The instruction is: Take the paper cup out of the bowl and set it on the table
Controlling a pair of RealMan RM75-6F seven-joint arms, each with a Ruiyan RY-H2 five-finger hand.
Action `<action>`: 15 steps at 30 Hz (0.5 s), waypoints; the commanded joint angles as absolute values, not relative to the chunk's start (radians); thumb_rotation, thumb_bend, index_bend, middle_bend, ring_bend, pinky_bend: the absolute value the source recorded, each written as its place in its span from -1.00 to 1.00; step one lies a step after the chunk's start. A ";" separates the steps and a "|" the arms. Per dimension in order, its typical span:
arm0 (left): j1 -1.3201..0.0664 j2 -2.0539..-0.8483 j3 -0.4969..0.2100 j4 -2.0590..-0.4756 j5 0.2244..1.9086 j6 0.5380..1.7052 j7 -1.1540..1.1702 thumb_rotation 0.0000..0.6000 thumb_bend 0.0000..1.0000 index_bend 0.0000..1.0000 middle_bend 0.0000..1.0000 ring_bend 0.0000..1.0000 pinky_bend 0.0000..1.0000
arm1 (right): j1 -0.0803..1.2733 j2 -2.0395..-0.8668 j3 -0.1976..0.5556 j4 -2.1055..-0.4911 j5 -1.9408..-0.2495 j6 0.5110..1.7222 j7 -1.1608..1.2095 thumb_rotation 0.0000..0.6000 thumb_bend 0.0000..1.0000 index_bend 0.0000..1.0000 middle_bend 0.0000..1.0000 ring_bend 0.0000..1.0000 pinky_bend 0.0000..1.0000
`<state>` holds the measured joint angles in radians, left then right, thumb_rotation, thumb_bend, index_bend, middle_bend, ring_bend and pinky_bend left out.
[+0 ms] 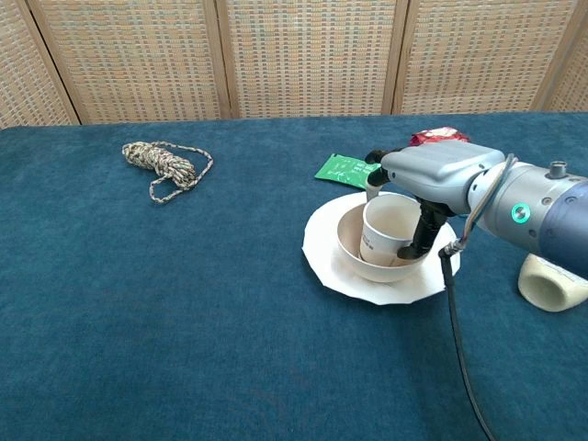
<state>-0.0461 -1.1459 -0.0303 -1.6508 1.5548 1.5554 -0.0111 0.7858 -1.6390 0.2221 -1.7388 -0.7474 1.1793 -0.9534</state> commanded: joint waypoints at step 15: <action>-0.046 -1.144 -0.032 -1.651 1.551 1.558 -0.014 1.00 -1.00 -1.00 -1.00 -1.00 -1.00 | 0.808 -1.512 0.300 -1.916 -0.813 1.319 -0.967 1.00 -0.20 -0.14 -0.85 -1.00 -0.79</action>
